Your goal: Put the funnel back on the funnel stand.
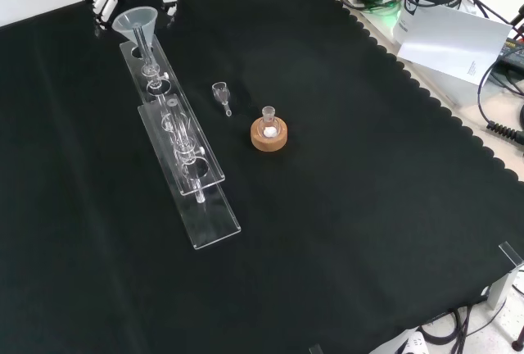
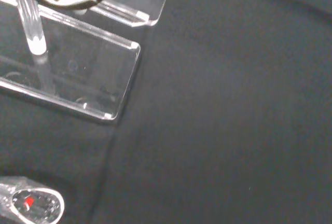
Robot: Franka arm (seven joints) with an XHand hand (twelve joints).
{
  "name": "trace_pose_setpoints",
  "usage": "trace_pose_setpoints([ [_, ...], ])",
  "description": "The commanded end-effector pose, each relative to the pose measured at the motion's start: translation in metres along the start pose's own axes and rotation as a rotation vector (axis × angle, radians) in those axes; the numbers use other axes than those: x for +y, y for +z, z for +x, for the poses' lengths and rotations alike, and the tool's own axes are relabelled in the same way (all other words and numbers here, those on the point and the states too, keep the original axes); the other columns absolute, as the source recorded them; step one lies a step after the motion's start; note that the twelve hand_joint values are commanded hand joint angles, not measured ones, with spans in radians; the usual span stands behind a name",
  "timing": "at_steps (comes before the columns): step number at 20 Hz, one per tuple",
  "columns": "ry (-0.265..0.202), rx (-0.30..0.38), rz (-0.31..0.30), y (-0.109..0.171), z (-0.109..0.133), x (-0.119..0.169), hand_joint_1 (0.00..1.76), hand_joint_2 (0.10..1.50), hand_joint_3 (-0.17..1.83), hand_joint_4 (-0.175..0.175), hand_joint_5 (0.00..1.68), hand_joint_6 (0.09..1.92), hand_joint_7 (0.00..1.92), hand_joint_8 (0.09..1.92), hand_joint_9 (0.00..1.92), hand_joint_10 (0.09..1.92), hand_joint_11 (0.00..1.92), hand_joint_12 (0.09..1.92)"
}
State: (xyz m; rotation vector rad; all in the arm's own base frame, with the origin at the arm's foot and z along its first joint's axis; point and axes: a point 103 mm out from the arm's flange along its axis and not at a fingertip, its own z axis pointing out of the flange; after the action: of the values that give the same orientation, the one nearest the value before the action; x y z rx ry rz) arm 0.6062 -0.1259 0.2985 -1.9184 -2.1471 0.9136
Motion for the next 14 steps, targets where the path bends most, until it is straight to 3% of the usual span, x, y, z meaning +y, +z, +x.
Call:
trace_pose_setpoints([
  [1, 0.001, 0.010, 0.013, 0.001, 0.005, -0.004, 0.75, 0.58, 0.65, -0.039, 0.22, 0.09, 0.13, 0.70, 0.39, 0.69, 0.19, 1.38],
  [7, 0.007, 0.018, 0.003, -0.002, 0.010, -0.017, 0.72, 0.57, 0.61, -0.039, 0.16, 0.09, 0.04, 0.68, 0.34, 0.70, 0.17, 1.40],
  [14, 0.038, 0.026, -0.053, -0.017, 0.010, -0.059, 0.70, 0.58, 0.57, -0.041, 0.13, 0.09, 0.01, 0.68, 0.30, 0.72, 0.16, 1.41],
])
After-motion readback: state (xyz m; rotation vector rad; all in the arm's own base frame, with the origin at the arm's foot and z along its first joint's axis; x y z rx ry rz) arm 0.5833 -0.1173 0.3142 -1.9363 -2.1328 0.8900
